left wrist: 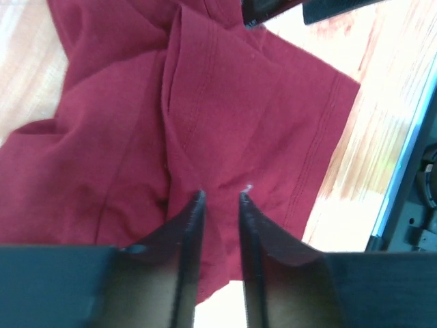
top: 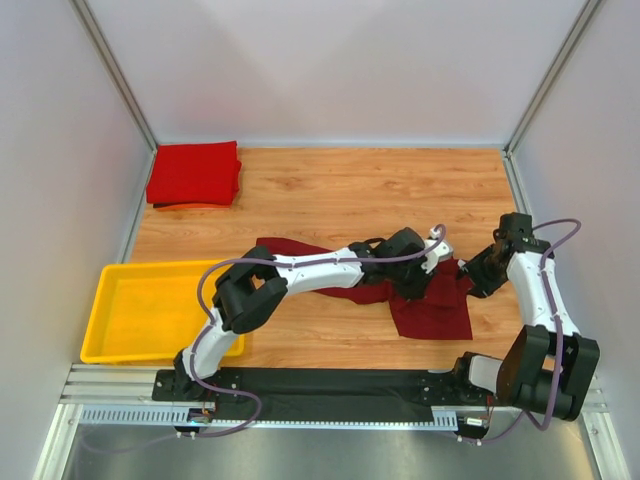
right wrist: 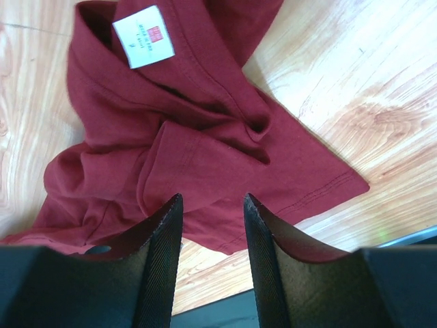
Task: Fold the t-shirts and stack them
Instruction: Flatten the tshirt out
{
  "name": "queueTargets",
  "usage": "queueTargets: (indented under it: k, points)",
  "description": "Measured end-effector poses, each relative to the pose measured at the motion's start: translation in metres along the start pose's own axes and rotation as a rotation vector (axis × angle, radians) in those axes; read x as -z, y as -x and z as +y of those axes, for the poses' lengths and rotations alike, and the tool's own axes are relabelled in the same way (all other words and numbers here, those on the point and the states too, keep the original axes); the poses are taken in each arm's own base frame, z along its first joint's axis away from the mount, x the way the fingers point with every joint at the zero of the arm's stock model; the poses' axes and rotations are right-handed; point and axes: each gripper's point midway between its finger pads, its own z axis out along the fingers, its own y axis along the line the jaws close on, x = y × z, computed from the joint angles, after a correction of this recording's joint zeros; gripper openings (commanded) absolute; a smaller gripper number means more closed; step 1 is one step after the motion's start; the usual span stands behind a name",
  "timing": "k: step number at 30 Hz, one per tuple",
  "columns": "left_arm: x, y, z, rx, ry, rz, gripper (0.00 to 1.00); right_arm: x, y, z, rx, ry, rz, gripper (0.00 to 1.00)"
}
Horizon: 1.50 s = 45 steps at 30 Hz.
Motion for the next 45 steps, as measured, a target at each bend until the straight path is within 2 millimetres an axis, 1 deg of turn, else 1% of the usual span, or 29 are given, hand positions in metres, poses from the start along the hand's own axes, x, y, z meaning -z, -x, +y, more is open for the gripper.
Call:
queueTargets:
  k: [1,3,5,6,8,11,15,21,26,30,37,45]
  points:
    - [-0.001,-0.003,0.0,-0.001,-0.002,0.002,0.16,-0.002,-0.001,0.0,-0.01,-0.006,0.007,0.42]
    - [-0.005,-0.008,-0.001,-0.006,-0.004,0.0,0.08,-0.006,-0.003,-0.002,-0.028,-0.024,0.029,0.42]
    - [-0.008,-0.017,-0.002,-0.008,-0.007,0.003,0.05,-0.011,-0.006,-0.004,-0.046,-0.046,0.056,0.42]
    - [-0.009,-0.021,-0.002,-0.007,-0.008,0.007,0.02,-0.013,-0.007,-0.004,-0.054,-0.052,0.067,0.42]
    - [-0.011,-0.033,-0.002,-0.004,-0.009,0.024,0.01,-0.016,-0.009,-0.004,-0.068,-0.062,0.089,0.42]
    - [-0.011,-0.041,-0.002,-0.001,-0.009,0.04,0.0,-0.018,-0.012,-0.002,-0.086,-0.06,0.11,0.42]
    - [-0.012,-0.037,-0.005,-0.004,-0.014,0.022,0.0,-0.017,-0.012,0.001,-0.102,-0.048,0.116,0.42]
    - [-0.012,-0.034,-0.005,-0.002,-0.016,0.005,0.0,-0.014,-0.006,0.008,-0.12,-0.032,0.098,0.43]
    - [-0.013,-0.047,-0.003,0.007,-0.013,0.024,0.0,-0.02,-0.002,0.011,-0.139,-0.042,0.107,0.43]
    - [-0.011,-0.067,0.0,0.023,-0.001,0.055,0.0,-0.025,0.001,0.014,-0.15,-0.055,0.118,0.43]
    - [-0.007,-0.067,0.0,0.032,0.01,0.046,0.0,-0.023,0.009,0.022,-0.165,-0.042,0.104,0.43]
    - [-0.007,-0.065,0.0,0.037,0.013,0.042,0.0,-0.026,0.008,0.021,-0.173,-0.053,0.11,0.42]
